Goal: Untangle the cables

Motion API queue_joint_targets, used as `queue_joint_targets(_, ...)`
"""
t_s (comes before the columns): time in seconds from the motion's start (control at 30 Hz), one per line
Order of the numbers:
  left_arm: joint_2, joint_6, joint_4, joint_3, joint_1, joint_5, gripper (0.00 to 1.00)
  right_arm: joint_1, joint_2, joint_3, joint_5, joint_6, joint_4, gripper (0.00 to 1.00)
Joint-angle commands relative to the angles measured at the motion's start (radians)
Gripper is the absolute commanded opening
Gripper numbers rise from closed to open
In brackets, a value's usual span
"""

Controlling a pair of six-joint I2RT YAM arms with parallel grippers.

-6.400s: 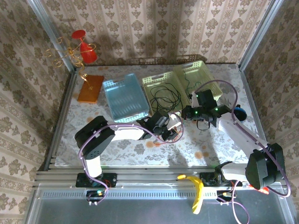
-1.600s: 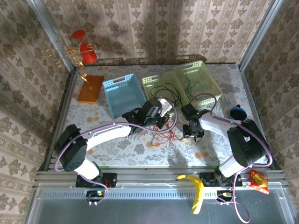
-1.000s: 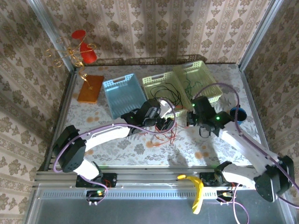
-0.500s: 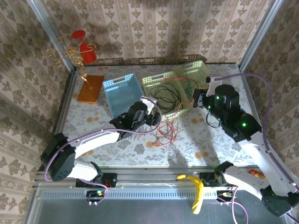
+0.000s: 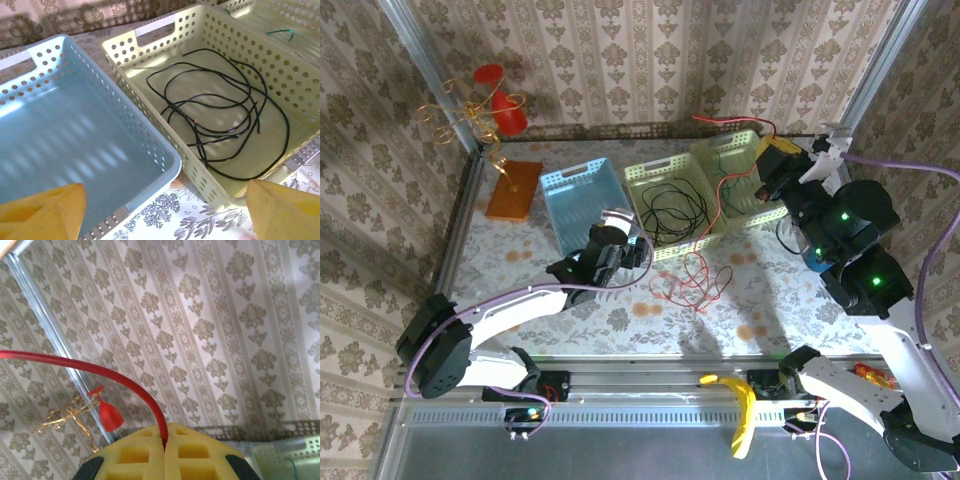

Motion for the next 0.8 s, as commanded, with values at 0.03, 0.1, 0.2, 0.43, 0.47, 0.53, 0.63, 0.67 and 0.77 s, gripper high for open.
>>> queue_joint_targets(0.03,-0.049,-0.053,-0.004,-0.023,0.007,-0.092,0.84,0.007,0.067,0.049,-0.070,-0.008,0.081,0.00)
queue_joint_targets(0.1,-0.058,-0.053,-0.005,-0.030,0.009,-0.095,0.84,0.008,0.102,0.063,-0.086,0.003,0.076,0.00)
queue_joint_targets(0.2,-0.073,-0.047,-0.009,-0.037,0.008,-0.084,0.84,0.016,0.157,0.083,-0.072,0.009,0.024,0.00)
queue_joint_targets(0.43,-0.109,-0.060,-0.009,-0.064,0.009,-0.081,0.84,0.030,0.211,-0.091,0.116,0.111,-0.035,0.00)
queue_joint_targets(0.47,-0.108,-0.055,-0.010,-0.062,0.009,-0.077,0.85,0.030,0.208,-0.133,0.128,0.131,-0.022,0.00)
queue_joint_targets(0.53,-0.104,-0.049,-0.015,-0.054,0.009,-0.071,0.85,0.030,0.203,-0.200,0.142,0.166,-0.007,0.00)
queue_joint_targets(0.63,-0.095,-0.042,-0.017,-0.044,0.010,-0.064,0.85,0.031,0.203,-0.252,0.151,0.185,-0.001,0.00)
queue_joint_targets(0.67,-0.090,-0.040,-0.016,-0.040,0.011,-0.061,0.85,0.030,0.205,-0.258,0.150,0.184,-0.010,0.00)
queue_joint_targets(0.77,-0.078,-0.035,-0.018,-0.028,0.015,-0.056,0.85,0.030,0.206,-0.267,0.115,0.181,-0.016,0.00)
